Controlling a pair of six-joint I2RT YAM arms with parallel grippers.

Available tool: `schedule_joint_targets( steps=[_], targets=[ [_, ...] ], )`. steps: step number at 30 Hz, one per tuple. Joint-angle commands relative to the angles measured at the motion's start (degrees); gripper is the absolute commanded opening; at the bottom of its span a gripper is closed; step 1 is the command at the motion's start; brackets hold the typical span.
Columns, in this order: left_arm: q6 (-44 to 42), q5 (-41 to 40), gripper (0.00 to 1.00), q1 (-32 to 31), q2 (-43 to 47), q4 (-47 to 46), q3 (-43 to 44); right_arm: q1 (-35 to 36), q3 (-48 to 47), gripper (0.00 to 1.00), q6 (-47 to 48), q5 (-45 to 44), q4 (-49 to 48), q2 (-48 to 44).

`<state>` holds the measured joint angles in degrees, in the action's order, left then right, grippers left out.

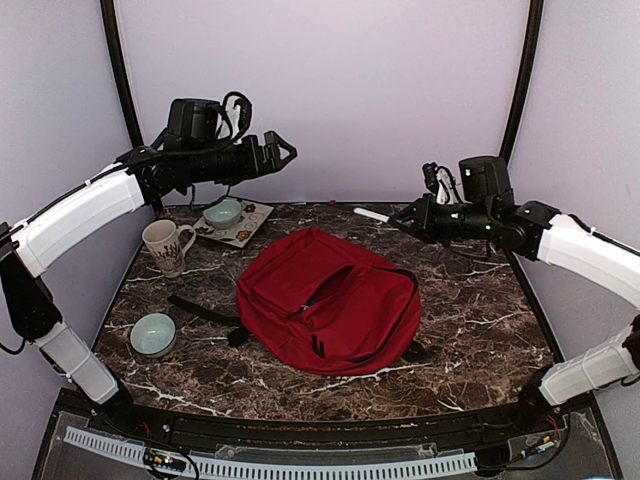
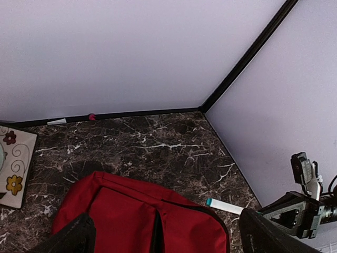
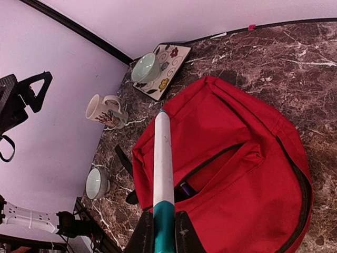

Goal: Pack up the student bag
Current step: Place the pen in the lower front pocket of the bag.

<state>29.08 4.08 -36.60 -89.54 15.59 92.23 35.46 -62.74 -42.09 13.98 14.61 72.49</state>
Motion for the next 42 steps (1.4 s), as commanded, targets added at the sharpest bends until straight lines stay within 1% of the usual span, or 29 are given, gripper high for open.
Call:
schedule_joint_targets(
  steps=[1,10,16,25,34,37,39,42],
  targets=[
    [-6.96,-4.14,0.97,0.35,3.32,4.25,0.36,2.70,-1.57,0.00,3.22,-1.94,4.56,0.90],
    [-11.59,-8.51,0.97,0.74,5.83,6.14,-2.16,9.65,0.75,0.00,2.49,-7.48,8.30,3.01],
    [-11.67,-8.81,0.97,0.92,7.96,6.41,-5.41,12.41,3.83,0.00,0.80,-9.57,8.05,2.56],
    [-10.59,-8.52,0.97,1.00,10.14,5.39,-9.27,14.94,8.35,0.00,-0.58,-9.63,5.06,1.54],
    [-9.88,-8.42,0.96,1.00,10.40,5.32,-9.26,15.27,5.80,0.00,-0.17,-9.83,3.71,6.83],
    [-9.72,-8.26,0.96,1.00,11.00,5.50,-9.91,15.25,5.45,0.00,-0.38,-9.66,0.76,8.01],
    [-9.77,-8.25,0.96,1.00,11.30,5.56,-10.29,15.25,4.68,0.00,0.07,-10.59,-0.57,9.07],
    [-9.30,-8.46,0.96,1.00,11.84,5.86,-10.40,15.13,1.02,0.00,1.61,-13.33,0.23,11.62]
  ],
)
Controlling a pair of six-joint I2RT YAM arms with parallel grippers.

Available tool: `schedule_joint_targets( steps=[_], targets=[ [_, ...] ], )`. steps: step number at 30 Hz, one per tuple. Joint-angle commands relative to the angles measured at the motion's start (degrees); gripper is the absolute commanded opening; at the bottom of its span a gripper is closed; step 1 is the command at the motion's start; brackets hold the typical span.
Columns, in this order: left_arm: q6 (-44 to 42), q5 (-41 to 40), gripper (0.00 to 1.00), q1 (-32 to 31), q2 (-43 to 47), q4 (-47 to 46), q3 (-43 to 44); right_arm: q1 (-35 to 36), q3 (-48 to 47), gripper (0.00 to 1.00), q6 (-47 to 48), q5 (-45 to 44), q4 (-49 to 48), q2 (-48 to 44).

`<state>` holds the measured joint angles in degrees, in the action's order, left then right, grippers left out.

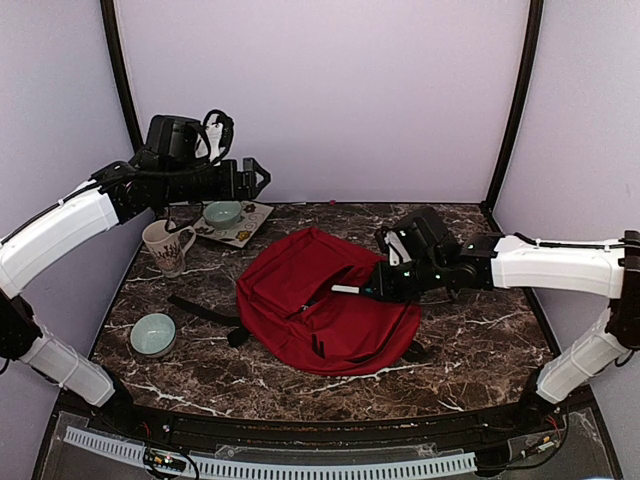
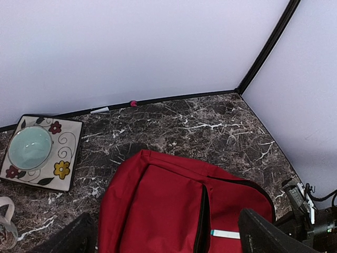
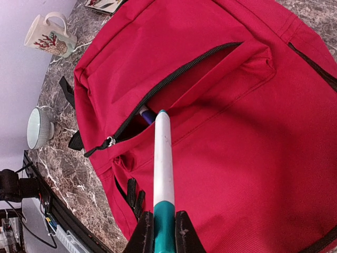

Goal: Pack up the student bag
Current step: Place the pen in the lower front pocket of the bag.

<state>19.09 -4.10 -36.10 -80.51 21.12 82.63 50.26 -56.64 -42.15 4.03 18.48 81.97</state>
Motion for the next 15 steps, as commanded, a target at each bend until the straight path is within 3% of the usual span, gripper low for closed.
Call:
schedule_joint_targets(
  steps=[1,7,15],
  targets=[
    [0.84,-0.25,0.96,0.50,3.08,0.28,-0.92,0.31,-6.04,0.00,1.98,-3.90,-3.35,3.00],
    [0.88,-0.44,0.96,0.50,4.04,0.09,-1.66,-0.25,-9.01,0.00,2.18,-3.85,-0.10,8.57],
    [0.77,-0.82,0.96,0.50,4.46,0.50,-2.30,-0.32,-7.17,0.00,0.67,-2.02,-0.96,8.07]
  ],
)
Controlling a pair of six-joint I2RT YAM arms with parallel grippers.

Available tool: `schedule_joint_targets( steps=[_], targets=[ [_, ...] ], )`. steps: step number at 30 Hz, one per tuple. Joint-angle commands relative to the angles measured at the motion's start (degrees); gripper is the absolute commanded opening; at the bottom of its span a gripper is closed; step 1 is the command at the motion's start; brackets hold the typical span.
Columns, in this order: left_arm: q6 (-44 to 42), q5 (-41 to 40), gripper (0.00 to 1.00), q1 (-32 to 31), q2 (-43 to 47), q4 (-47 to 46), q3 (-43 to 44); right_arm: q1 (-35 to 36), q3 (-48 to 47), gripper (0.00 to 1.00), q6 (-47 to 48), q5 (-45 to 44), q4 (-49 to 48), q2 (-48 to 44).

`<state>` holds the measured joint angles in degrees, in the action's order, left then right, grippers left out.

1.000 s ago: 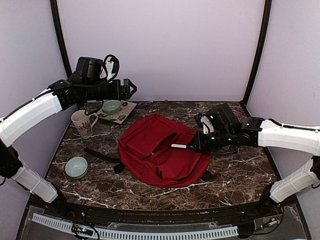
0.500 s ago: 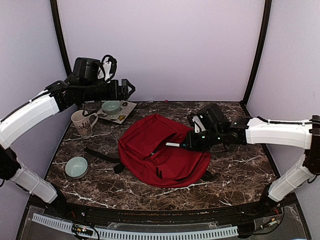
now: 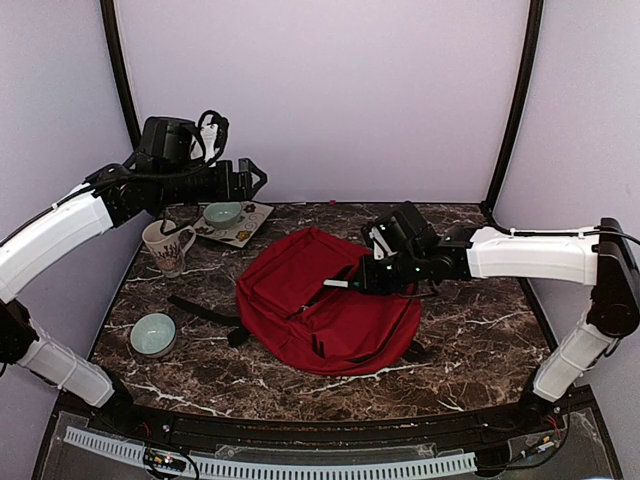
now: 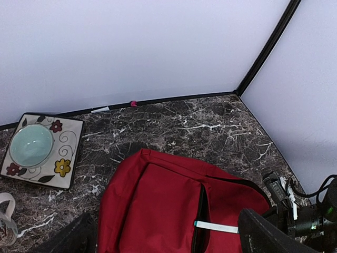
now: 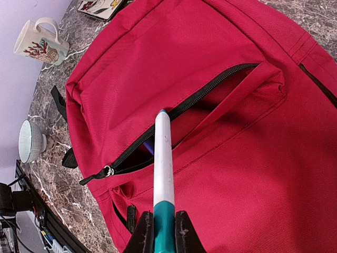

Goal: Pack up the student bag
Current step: Place the pen in the lower front pocket of the bag.

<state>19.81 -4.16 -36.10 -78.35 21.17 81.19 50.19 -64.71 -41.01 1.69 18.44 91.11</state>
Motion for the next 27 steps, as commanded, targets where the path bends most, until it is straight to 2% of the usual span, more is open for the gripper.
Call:
schedule_joint_targets(
  steps=[1,9,16,27],
  targets=[
    [0.05,-0.71,0.96,0.50,2.24,0.45,-0.89,-0.27,1.12,0.00,-0.51,-0.01,-0.72,-1.29],
    [0.14,0.08,0.96,0.50,1.52,-0.13,-1.31,-0.62,4.45,0.00,-1.29,-0.63,-0.68,-4.22],
    [-0.36,0.85,0.96,0.50,0.42,-0.25,-0.11,-0.60,3.96,0.00,-2.06,-0.09,-2.59,-1.54],
    [-0.91,0.46,0.95,0.52,0.38,0.92,0.38,-2.65,3.75,0.00,-6.31,-1.90,-13.23,4.15]
  ],
)
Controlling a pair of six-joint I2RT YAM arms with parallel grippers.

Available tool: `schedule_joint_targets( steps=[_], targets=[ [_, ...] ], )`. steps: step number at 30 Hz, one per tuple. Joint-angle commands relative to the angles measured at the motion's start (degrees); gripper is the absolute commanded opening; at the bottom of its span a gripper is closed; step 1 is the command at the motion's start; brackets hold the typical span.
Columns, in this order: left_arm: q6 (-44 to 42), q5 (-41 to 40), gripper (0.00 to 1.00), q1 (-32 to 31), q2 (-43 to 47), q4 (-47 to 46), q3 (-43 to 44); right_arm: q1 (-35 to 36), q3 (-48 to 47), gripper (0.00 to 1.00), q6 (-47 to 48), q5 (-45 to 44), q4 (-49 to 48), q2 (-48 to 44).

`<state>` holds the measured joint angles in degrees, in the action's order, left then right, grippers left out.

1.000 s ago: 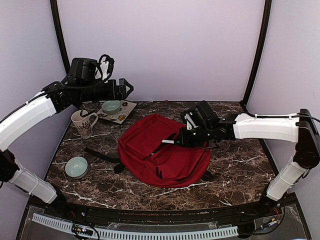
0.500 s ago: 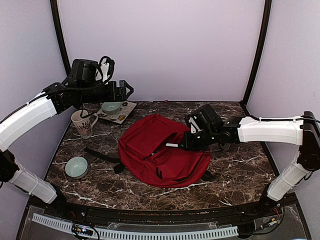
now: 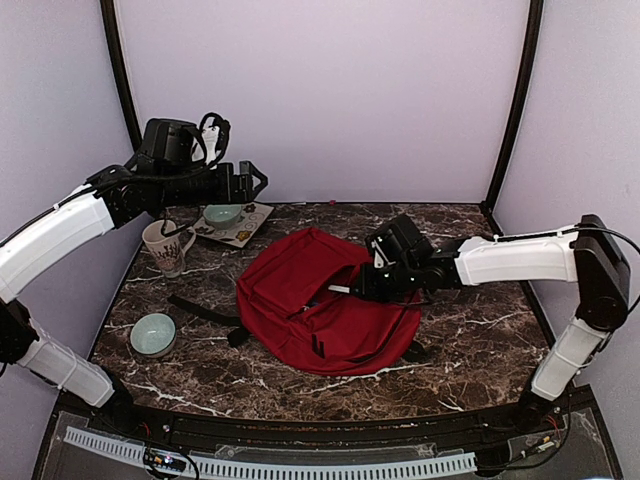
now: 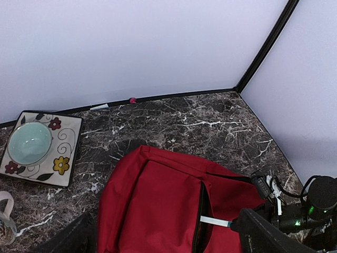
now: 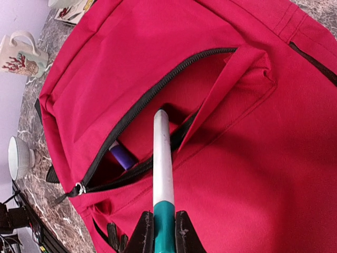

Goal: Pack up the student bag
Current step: Place the pen in the lower front pocket of the bag.

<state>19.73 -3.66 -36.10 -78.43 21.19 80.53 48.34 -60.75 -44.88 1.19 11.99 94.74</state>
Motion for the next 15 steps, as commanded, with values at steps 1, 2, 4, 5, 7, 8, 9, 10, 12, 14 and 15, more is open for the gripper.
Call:
schedule_joint_targets(
  steps=[1,2,4,5,7,8,9,10,12,14,15],
  targets=[
    [-0.82,-0.09,0.95,0.50,0.47,1.02,1.03,-0.93,0.52,0.00,-3.08,-1.06,-8.45,0.61],
    [-0.83,-0.02,0.95,0.50,0.47,1.11,0.96,-0.96,1.09,0.00,-3.63,-0.65,-10.36,0.81],
    [-0.64,-0.02,0.95,0.50,0.39,1.26,0.79,-1.07,1.73,0.00,-4.24,-0.21,-12.97,1.26],
    [-0.59,-0.09,0.95,0.50,0.39,1.31,0.66,-1.09,1.75,0.00,-4.42,-0.08,-14.02,1.56],
    [-0.37,-0.12,0.95,0.50,0.39,1.24,0.28,-1.31,1.77,0.00,-4.72,-0.08,-16.08,2.37],
    [-0.16,-0.03,0.95,0.50,0.39,1.18,0.00,-1.41,1.74,0.00,-4.89,-0.12,-17.21,2.79],
    [-0.01,0.01,0.95,0.50,0.39,1.07,-0.19,-1.46,1.66,0.00,-4.98,-0.13,-18.54,3.29],
    [0.11,0.12,0.95,0.50,0.28,0.97,-0.36,-1.52,1.60,0.00,-5.07,-0.02,-19.84,3.86],
    [0.30,0.39,0.95,0.50,0.15,0.94,-0.60,-1.81,1.32,0.00,-5.55,1.03,-22.39,5.30],
    [0.53,0.37,0.95,0.50,-0.03,0.89,-0.62,-1.99,0.43,0.00,-5.89,2.32,-24.92,7.26],
    [0.56,0.31,0.95,0.50,-0.12,0.79,-0.76,-2.08,-0.04,0.00,-5.90,2.81,-26.01,8.11]
  ],
)
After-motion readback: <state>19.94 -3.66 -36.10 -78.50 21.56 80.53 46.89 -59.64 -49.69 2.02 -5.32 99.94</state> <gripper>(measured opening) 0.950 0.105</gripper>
